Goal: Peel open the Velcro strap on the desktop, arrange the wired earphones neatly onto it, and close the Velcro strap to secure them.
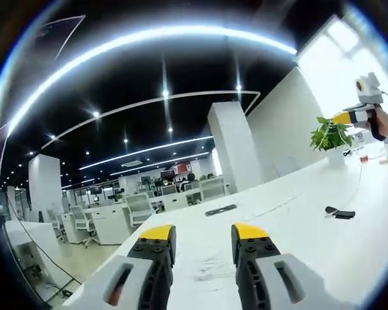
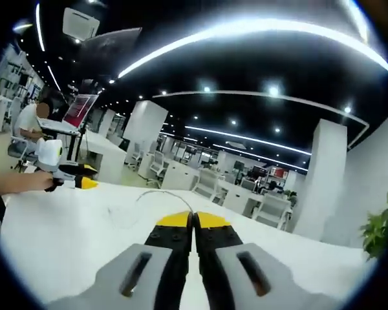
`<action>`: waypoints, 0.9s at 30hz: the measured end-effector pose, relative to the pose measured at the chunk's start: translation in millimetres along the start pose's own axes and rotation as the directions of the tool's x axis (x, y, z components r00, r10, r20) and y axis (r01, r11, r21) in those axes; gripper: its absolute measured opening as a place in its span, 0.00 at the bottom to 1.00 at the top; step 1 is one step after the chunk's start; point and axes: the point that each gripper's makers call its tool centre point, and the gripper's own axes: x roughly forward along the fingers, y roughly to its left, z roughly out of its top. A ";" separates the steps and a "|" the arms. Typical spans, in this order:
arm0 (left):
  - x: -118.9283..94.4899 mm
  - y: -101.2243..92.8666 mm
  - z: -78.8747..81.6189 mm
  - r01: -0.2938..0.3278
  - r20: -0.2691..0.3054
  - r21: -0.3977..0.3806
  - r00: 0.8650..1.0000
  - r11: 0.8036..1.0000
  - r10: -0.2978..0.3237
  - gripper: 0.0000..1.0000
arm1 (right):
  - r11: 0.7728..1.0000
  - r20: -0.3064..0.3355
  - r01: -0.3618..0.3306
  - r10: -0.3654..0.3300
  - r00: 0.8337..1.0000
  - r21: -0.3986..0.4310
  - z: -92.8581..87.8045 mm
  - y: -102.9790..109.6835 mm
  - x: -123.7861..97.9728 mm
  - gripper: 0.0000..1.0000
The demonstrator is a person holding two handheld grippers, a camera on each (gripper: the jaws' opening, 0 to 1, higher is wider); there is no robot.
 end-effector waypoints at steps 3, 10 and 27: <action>-2.6 -14.3 7.6 0.045 0.013 -0.037 0.999 0.998 -0.045 0.37 | 1.000 0.021 0.025 -0.025 0.999 0.002 14.9 -15.0 -24.3 0.04; -6.5 -90.0 23.2 0.235 0.057 -0.047 0.971 0.971 -0.232 0.37 | 0.998 0.027 0.009 -0.011 1.000 0.055 25.3 -14.6 -39.5 0.04; -3.7 -253.5 -3.9 0.581 -0.067 -0.024 0.811 0.813 -0.582 0.36 | 0.998 0.049 -0.036 0.034 0.998 0.051 35.3 -4.4 -39.3 0.04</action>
